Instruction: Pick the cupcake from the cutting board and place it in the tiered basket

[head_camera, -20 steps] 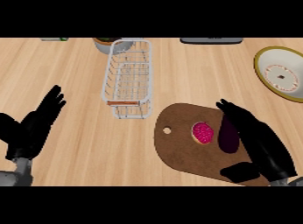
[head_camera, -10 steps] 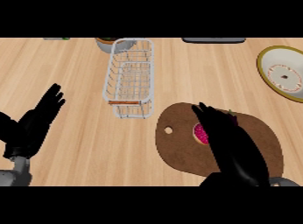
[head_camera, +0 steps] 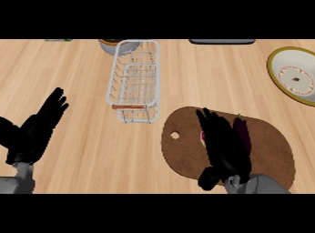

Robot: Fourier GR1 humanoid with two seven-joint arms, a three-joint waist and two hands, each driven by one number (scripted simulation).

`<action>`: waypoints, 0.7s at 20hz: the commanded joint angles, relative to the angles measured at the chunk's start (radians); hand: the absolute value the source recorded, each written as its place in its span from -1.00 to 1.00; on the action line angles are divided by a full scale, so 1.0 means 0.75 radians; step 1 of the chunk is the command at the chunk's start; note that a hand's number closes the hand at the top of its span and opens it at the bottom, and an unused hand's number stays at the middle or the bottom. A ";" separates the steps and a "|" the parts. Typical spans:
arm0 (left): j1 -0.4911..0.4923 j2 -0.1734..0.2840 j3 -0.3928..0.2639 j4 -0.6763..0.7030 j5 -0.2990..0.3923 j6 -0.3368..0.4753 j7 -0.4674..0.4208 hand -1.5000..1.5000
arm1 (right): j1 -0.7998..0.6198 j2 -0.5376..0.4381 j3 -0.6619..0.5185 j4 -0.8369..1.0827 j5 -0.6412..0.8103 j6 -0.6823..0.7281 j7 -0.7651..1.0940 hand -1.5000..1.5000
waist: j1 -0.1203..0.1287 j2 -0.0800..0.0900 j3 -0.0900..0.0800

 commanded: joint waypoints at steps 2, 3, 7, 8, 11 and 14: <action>0.051 -0.024 0.033 0.034 -0.040 -0.052 -0.071 0.00 | 0.036 0.089 -0.041 0.205 0.133 -0.040 -0.104 -1.00 | 0.002 0.001 0.000; 0.021 -0.034 0.031 0.007 -0.038 -0.036 -0.021 0.00 | 0.094 0.047 -0.041 0.235 0.177 -0.110 -0.196 -1.00 | -0.001 0.000 0.001; 0.025 -0.117 -0.001 -0.055 -0.104 0.013 0.021 0.00 | 0.102 0.136 -0.080 0.277 0.283 -0.108 -0.205 -1.00 | -0.001 0.000 0.000; -0.022 -0.051 0.070 -0.046 -0.066 -0.025 0.068 0.00 | 0.105 0.111 -0.092 0.207 0.321 -0.099 -0.167 -1.00 | -0.003 -0.001 0.000; 0.063 -0.070 0.045 -0.093 -0.110 -0.051 0.032 0.00 | 0.203 0.059 -0.125 0.279 0.361 -0.167 -0.320 -1.00 | -0.002 -0.001 0.001; -0.097 -0.127 0.083 0.118 -0.124 -0.077 -0.011 0.00 | 0.097 0.149 -0.199 0.291 0.368 -0.026 -0.306 -1.00 | -0.007 0.001 0.000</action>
